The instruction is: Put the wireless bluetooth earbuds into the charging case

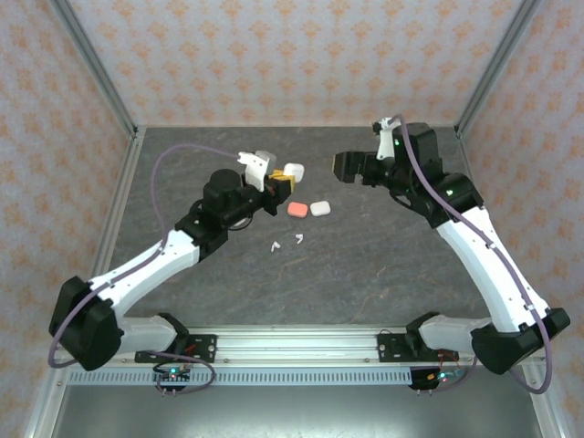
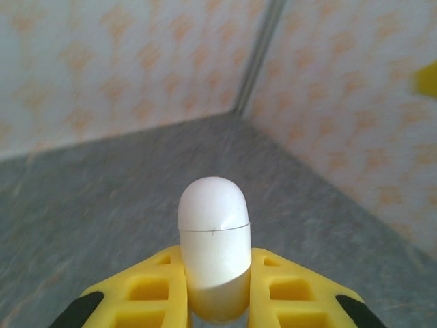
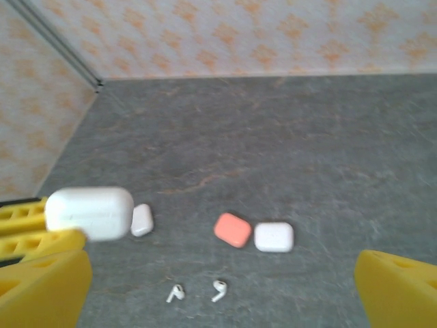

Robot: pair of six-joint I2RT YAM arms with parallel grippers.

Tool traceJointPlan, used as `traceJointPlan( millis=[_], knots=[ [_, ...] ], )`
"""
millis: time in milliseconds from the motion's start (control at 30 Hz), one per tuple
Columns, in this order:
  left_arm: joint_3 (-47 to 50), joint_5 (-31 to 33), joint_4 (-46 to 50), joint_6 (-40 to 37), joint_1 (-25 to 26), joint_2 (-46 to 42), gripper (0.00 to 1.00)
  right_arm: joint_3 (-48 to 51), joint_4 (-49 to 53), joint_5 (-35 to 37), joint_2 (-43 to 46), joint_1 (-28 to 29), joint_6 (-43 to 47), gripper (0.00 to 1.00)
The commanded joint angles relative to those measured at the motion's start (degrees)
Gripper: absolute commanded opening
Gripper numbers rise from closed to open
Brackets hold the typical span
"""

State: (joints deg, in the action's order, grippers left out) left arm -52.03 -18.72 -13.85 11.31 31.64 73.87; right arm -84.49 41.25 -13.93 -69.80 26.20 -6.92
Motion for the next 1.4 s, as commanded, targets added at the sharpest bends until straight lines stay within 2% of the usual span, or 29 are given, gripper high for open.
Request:
traceJointPlan(
  millis=[0, 233, 433, 700, 833, 1033, 1367],
  knots=[
    [0.9, 3.88, 5.58, 6.3, -2.36, 5.16, 0.0, 2.04, -2.06, 3.83, 3.41, -0.26, -0.91, 0.99],
    [0.27, 4.81, 7.28, 11.93, -5.39, 15.13, 0.0, 3.15, -0.51, 5.2, 4.05, -0.26, 0.15, 0.99],
    [-0.76, 3.33, 8.51, 12.84, -6.08, 20.08, 0.0, 4.46, -0.83, 5.35, 4.32, -0.28, 0.1, 0.99],
    [-1.92, 4.83, 8.8, 13.8, -6.54, 24.7, 0.0, 4.57, -1.05, 4.23, 4.24, -0.31, 0.12, 0.99],
    [-2.72, 5.03, 8.79, 14.0, -6.94, 26.24, 0.13, 4.58, -1.09, 3.25, 3.84, -0.28, 0.11, 0.99],
    [-2.46, 6.88, 9.54, 14.05, -7.63, 25.99, 0.49, 4.73, -2.04, -1.37, 2.63, -0.29, -0.11, 0.99],
    [-0.54, 8.69, 9.94, 13.74, -9.37, 22.47, 0.57, 4.35, -3.81, -5.98, -1.32, -0.25, -3.22, 0.99]
  ],
)
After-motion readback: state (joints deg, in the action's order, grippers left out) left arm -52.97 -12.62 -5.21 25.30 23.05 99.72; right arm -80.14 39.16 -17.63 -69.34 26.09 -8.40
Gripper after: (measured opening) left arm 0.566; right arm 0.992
